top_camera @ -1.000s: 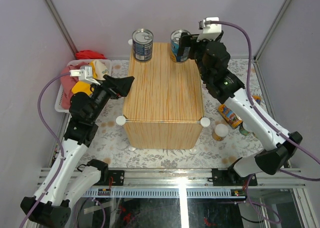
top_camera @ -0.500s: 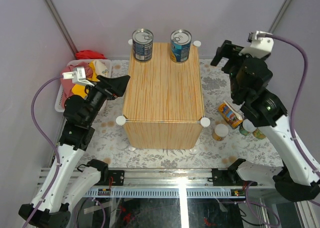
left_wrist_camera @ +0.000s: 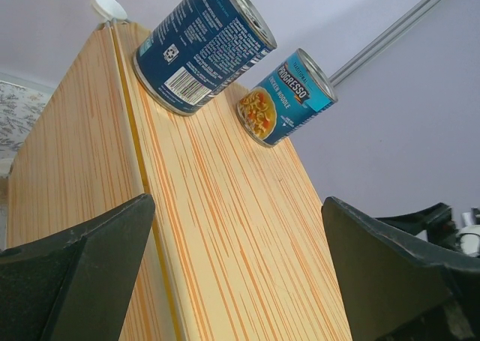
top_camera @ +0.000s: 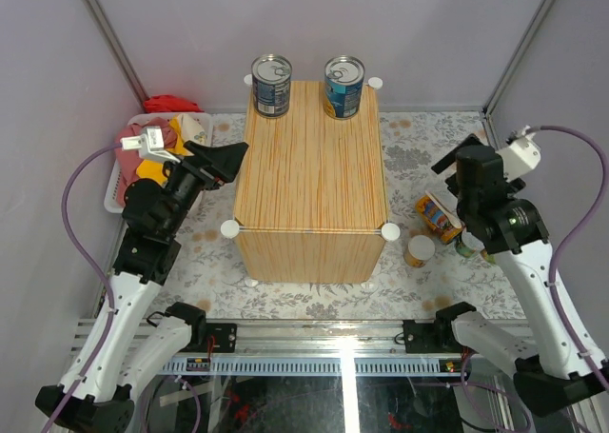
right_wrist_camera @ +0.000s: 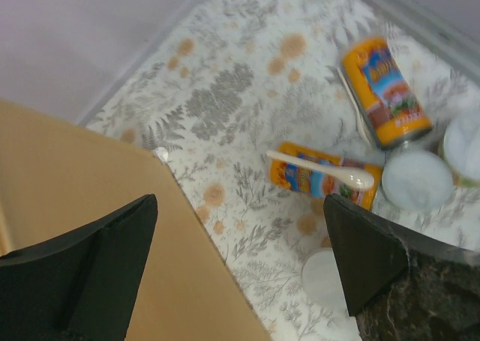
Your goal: Place and organize the canned foods onto the counter
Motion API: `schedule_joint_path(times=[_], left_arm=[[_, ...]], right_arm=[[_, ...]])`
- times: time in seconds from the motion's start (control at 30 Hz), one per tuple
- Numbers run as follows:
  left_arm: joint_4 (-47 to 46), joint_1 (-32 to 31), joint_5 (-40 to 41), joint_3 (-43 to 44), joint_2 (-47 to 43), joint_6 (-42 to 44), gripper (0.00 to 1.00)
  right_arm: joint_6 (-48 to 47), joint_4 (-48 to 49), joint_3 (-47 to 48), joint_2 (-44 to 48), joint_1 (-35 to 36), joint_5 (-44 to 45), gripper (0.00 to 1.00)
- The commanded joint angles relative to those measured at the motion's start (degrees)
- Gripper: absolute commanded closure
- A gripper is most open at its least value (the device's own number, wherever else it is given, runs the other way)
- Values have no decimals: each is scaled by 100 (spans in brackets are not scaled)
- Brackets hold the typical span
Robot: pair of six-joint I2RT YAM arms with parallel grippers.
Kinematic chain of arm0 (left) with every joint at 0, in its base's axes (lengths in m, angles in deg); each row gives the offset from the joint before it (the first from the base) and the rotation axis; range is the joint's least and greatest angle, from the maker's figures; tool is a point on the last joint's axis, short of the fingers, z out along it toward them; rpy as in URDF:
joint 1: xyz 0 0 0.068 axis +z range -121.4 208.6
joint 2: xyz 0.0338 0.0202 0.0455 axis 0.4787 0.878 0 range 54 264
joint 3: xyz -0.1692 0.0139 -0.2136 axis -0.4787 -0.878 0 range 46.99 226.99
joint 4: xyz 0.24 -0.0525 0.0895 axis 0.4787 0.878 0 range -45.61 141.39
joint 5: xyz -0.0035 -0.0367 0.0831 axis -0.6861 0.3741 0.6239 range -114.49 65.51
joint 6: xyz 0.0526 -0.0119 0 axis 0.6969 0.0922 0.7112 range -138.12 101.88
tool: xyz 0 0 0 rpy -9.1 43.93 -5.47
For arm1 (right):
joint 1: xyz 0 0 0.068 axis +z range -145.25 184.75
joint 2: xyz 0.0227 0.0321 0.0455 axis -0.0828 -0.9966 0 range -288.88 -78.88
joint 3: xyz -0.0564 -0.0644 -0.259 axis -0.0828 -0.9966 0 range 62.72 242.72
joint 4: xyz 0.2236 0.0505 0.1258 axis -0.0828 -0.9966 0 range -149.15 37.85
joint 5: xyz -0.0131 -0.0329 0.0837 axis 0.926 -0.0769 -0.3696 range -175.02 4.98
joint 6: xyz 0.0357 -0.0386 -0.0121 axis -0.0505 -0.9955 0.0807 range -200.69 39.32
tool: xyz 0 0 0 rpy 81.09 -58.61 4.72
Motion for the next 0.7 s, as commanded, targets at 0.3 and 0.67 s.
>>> schedule_joint_path(times=[0.3, 0.67], left_arm=[[-177, 21, 60, 311, 204, 194, 7], [-207, 29, 50, 80, 118, 208, 6]], right_arm=[[3164, 214, -1277, -673, -2546, -3354, 0], [3111, 330, -983, -1120, -2763, -3285, 0]])
